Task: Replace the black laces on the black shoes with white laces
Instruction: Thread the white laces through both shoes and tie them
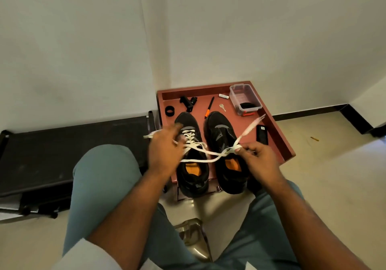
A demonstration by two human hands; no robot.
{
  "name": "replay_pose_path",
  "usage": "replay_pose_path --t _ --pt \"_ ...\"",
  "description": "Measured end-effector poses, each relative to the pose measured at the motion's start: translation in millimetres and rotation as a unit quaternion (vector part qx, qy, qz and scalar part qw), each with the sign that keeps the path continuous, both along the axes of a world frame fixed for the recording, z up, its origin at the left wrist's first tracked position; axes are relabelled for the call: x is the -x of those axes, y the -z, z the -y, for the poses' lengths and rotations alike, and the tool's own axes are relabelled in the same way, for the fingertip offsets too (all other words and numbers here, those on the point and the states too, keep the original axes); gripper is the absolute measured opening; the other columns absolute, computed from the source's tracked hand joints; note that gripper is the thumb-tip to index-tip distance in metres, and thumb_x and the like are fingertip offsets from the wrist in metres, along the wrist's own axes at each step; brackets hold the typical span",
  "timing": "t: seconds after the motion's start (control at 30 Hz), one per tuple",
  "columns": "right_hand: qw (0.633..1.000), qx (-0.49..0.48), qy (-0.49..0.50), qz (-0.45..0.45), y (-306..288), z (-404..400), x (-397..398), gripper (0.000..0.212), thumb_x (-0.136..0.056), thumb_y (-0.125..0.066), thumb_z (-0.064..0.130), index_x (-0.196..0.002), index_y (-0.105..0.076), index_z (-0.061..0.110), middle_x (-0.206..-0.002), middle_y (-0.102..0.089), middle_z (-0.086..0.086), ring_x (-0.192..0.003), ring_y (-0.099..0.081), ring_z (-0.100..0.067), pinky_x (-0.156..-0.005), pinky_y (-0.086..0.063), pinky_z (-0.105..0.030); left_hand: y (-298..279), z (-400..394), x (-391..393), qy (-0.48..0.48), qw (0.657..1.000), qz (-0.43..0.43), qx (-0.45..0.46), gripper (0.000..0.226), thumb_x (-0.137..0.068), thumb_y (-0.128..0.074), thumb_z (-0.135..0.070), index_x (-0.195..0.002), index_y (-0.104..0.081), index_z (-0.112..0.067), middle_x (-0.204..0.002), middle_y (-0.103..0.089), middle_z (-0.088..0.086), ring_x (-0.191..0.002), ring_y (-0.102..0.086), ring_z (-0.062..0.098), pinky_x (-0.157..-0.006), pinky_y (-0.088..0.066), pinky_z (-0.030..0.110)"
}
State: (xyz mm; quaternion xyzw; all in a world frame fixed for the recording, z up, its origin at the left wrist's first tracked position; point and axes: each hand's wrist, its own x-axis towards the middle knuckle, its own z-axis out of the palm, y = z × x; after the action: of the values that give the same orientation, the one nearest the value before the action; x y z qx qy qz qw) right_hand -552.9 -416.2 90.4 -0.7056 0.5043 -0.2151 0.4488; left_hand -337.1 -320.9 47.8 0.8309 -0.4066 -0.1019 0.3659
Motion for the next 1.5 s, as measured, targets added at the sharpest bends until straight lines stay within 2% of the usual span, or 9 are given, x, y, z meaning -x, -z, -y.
replay_pose_path --t 0.23,0.37,0.5,0.7,0.87,1.03,1.13,1.27,1.5 --pt "0.945 0.129 -0.123 -0.276 19 -14 -15 0.018 -0.092 -0.06 0.04 -0.104 -0.069 0.03 -0.148 -0.031 0.005 -0.141 -0.019 -0.023 -0.11 -0.022 -0.05 1 5 31 0.139 0.967 0.103 -0.188 0.064 -0.085 -0.065 -0.051 -0.143 -0.042 -0.038 -0.156 -0.025 -0.002 -0.134 -0.036 0.029 -0.104 -0.037 0.045" --pt "0.92 0.196 -0.146 -0.305 8 -19 -20 0.021 -0.094 -0.053 0.039 -0.109 -0.066 0.032 -0.162 -0.002 0.002 -0.148 0.01 -0.027 -0.115 -0.002 -0.053 -5 10 42 0.246 0.888 -0.389 0.011 0.039 -0.086 -0.072 -0.018 -0.124 -0.063 -0.025 -0.108 -0.071 -0.005 -0.063 -0.063 0.003 -0.054 -0.048 0.019" --pt "0.918 0.193 -0.163 -0.305 8 -13 -21 0.019 -0.095 -0.051 0.041 -0.101 -0.066 0.03 -0.162 0.008 0.002 -0.147 0.018 -0.025 -0.116 0.002 -0.05 -1 13 41 0.224 0.852 -0.474 0.004 0.008 -0.089 -0.067 -0.01 -0.096 -0.067 -0.006 -0.066 -0.068 0.0 -0.048 -0.06 0.013 -0.046 -0.05 0.024" --pt "0.959 0.117 -0.173 -0.192 16 16 -6 0.016 -0.097 -0.05 0.036 -0.084 -0.06 0.038 -0.153 -0.022 0.022 -0.147 0.002 -0.008 -0.116 0.002 -0.045 -5 23 -2 0.057 0.931 -0.356 0.059 0.017 -0.095 -0.057 -0.007 -0.086 -0.063 -0.019 -0.077 -0.063 0.005 -0.046 -0.055 0.006 -0.045 -0.046 0.024" --pt "0.993 -0.003 -0.12 -0.01 5 42 8 0.02 -0.098 -0.051 0.025 -0.085 -0.066 0.02 -0.099 -0.068 0.004 -0.093 -0.061 -0.007 -0.081 -0.048 -0.031 3 32 -40 -0.14 0.941 -0.258 0.168 0.019 -0.096 -0.059 -0.015 -0.083 -0.058 -0.03 -0.085 -0.065 0.003 -0.055 -0.06 0.012 -0.061 -0.059 0.04" --pt "0.998 -0.011 -0.054 0.042 -4 50 -9 0.018 -0.096 -0.056 0.018 -0.083 -0.069 0.02 -0.064 -0.061 0.005 -0.061 -0.057 -0.006 -0.058 -0.048 -0.014 4 49 -47 -0.162 0.968 -0.084 0.172 0.011 -0.091 -0.065 -0.013 -0.099 -0.058 -0.016 -0.12 -0.048 0.007 -0.095 -0.062 0.021 -0.083 -0.059 0.036" --pt "0.998 -0.015 -0.013 0.067 -1 48 -27 0.012 -0.093 -0.062 0.018 -0.089 -0.074 0.018 -0.065 -0.066 0.013 -0.058 -0.057 0.006 -0.057 -0.046 -0.009 -8 49 -15 -0.023 0.991 -0.099 0.086 0.018 -0.091 -0.065 -0.033 -0.093 -0.061 -0.015 -0.1 -0.057 0.002 -0.08 -0.058 0.006 -0.07 -0.052 0.023" --pt "0.99 -0.068 -0.089 0.09 9 43 -44 0.013 -0.09 -0.065 0.015 -0.087 -0.076 0.01 -0.077 -0.073 -0.003 -0.071 -0.066 -0.009 -0.069 -0.052 -0.022 -14 43 46 0.141 0.882 -0.448 -0.046 0.04 -0.095 -0.049 -0.047 -0.092 -0.07 -0.014 -0.061 -0.061 0.002 -0.039 -0.045 0.007 -0.038 -0.034 0.017" --pt "0.97 -0.201 -0.052 0.124 17 42 -46 0.022 -0.086 -0.066 0.021 -0.075 -0.071 0.003 -0.048 -0.052 0.006 -0.045 -0.041 -0.004 -0.044 -0.034 -0.015 7 55 42 0.109 0.748 -0.649 0.089 0.021 -0.074 -0.069 -0.026 -0.091 -0.079 -0.02 -0.075 -0.063 0.0 -0.059 -0.045 0.009 -0.044 -0.032 0.02"
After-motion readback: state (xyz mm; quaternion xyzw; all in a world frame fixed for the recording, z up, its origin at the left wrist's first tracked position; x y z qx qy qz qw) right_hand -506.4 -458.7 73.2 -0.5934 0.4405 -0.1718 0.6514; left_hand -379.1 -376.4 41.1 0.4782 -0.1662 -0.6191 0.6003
